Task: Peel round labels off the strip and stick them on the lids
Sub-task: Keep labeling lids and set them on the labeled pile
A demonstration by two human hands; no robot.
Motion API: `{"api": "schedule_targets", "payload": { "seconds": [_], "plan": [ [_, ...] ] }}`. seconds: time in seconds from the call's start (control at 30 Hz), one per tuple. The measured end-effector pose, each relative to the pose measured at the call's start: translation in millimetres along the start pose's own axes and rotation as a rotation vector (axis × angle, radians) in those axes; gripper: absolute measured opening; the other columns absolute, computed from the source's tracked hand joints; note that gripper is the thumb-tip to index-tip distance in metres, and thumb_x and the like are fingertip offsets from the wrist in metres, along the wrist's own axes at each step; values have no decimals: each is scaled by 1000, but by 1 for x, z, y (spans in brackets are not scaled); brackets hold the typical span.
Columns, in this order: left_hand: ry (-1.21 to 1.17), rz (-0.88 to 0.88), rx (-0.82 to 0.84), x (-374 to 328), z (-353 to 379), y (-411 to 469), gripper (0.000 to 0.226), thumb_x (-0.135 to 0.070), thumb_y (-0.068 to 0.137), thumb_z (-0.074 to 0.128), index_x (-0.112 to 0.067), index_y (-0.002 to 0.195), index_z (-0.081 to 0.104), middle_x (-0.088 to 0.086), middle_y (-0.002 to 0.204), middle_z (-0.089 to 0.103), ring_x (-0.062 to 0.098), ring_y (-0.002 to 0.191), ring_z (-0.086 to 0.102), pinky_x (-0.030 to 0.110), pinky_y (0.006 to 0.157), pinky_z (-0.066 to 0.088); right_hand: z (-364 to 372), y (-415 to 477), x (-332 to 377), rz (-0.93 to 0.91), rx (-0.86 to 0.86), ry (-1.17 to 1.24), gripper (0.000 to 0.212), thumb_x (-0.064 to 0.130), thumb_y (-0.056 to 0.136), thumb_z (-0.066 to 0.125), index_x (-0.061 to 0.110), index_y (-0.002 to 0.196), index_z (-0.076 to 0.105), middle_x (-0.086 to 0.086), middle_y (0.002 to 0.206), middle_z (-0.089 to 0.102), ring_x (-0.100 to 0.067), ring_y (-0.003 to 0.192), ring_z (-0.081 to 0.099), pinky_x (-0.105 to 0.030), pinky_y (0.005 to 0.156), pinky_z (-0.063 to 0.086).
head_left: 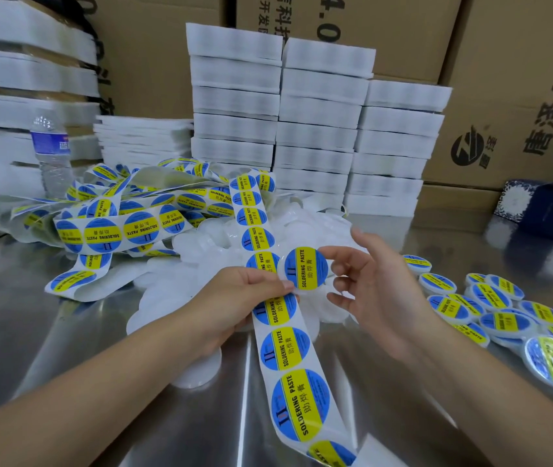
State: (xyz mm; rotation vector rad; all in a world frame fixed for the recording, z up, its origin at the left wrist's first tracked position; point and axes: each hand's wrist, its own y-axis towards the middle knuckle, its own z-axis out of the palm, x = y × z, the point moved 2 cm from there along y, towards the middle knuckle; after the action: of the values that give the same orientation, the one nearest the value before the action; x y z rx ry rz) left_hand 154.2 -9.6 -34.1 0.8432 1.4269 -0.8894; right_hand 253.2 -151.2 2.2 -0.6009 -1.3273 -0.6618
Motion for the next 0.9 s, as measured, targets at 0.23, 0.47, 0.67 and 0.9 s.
{"api": "schedule_targets", "payload": {
  "seconds": [0.23, 0.47, 0.67, 0.9],
  "plan": [
    [34, 6, 4, -1, 1, -1, 12, -26, 80, 71, -18, 79, 78, 10, 89, 75, 19, 76, 70, 42, 88, 53, -1, 1, -3, 8, 13, -7, 43, 49, 88, 46, 23, 71, 77, 6, 66, 45, -10, 56, 40, -29, 70, 39],
    [35, 2, 0, -1, 1, -1, 11, -27, 79, 71, -19, 77, 78, 8, 87, 76, 19, 76, 70, 45, 90, 51, -3, 3, -5, -5, 22, -45, 42, 49, 88, 46, 25, 79, 78, 7, 66, 48, -8, 55, 41, -27, 67, 40],
    [29, 0, 15, -1, 0, -1, 10, -27, 80, 70, -21, 77, 78, 6, 86, 76, 16, 73, 72, 36, 80, 56, -2, 4, -6, -65, -22, -134, 41, 47, 91, 44, 26, 81, 78, 8, 67, 48, -9, 56, 40, -27, 66, 41],
    [-16, 21, 18, -2, 0, -1, 11, -21, 81, 70, -17, 75, 78, 6, 80, 75, 13, 67, 71, 23, 60, 56, 0, 1, -2, -146, -130, -247, 44, 44, 94, 42, 31, 71, 77, 7, 66, 47, -12, 59, 40, -28, 66, 41]
  ]
}}
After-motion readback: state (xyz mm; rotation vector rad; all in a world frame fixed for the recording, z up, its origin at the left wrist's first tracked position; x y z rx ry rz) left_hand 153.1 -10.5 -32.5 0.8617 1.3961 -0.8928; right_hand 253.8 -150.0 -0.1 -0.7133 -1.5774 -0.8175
